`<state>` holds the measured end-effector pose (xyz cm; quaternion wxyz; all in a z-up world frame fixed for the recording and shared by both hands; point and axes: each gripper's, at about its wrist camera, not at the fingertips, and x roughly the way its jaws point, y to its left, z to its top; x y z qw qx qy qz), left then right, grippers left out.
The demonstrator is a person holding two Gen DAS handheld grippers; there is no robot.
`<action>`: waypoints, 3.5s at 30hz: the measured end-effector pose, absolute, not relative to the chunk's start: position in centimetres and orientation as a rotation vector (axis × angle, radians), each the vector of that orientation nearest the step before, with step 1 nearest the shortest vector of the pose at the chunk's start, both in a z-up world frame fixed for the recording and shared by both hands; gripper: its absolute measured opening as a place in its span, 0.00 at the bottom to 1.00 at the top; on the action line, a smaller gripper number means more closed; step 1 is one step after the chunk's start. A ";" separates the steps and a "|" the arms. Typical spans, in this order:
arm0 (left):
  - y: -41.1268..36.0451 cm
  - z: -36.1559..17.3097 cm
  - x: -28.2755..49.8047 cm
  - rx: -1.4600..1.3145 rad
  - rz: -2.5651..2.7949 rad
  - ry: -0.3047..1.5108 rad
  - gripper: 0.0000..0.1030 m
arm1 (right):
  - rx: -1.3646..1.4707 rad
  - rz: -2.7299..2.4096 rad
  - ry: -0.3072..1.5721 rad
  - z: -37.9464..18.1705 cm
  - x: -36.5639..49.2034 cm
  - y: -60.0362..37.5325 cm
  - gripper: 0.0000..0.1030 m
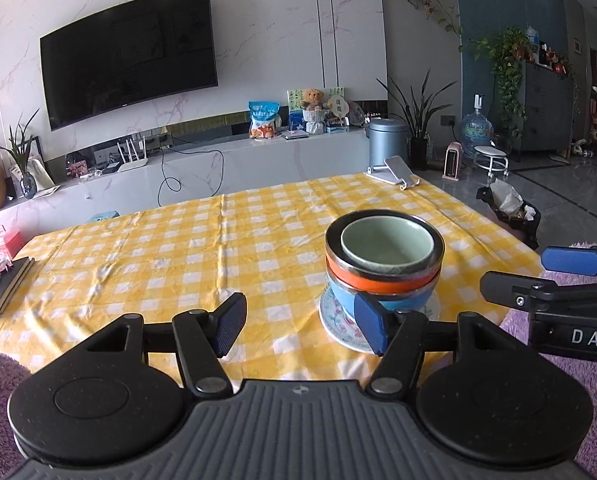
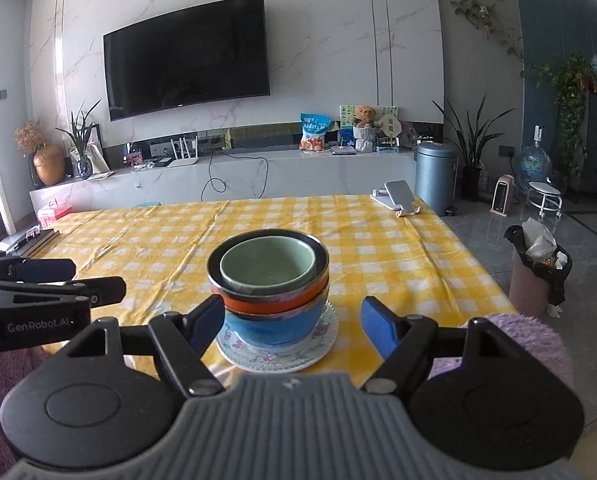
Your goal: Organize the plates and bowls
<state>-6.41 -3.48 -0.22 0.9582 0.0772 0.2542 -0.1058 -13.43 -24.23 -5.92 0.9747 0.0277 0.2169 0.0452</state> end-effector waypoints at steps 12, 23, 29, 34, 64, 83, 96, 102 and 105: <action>-4.7 -3.7 -5.9 0.246 -0.178 0.655 0.71 | 0.075 0.103 0.515 -9.4 -12.7 -24.2 0.75; -4.6 -4.2 -5.7 0.241 -0.172 0.711 0.71 | 0.097 0.115 0.527 -9.8 -12.3 -24.3 0.77; -4.6 -4.2 -5.8 0.240 -0.171 0.716 0.71 | 0.080 0.111 0.522 -9.8 -12.4 -24.0 0.77; -4.6 -4.2 -5.8 0.239 -0.170 0.717 0.71 | 0.083 0.111 0.518 -9.8 -12.4 -24.0 0.77; -4.7 -4.3 -5.9 0.242 -0.168 0.724 0.71 | 0.081 0.123 0.520 -9.8 -12.4 -23.9 0.77; -4.6 -4.0 -5.9 0.247 -0.168 0.721 0.71 | 0.079 0.124 0.521 -9.9 -12.3 -23.9 0.77; -4.7 -3.9 -5.9 0.248 -0.169 0.721 0.71 | 0.079 0.124 0.522 -9.9 -12.3 -23.9 0.78; -4.7 -3.8 -5.9 0.250 -0.171 0.719 0.71 | 0.079 0.124 0.522 -9.9 -12.4 -23.8 0.78; -4.7 -3.7 -5.9 0.251 -0.176 0.717 0.71 | 0.079 0.124 0.522 -9.9 -12.3 -23.9 0.78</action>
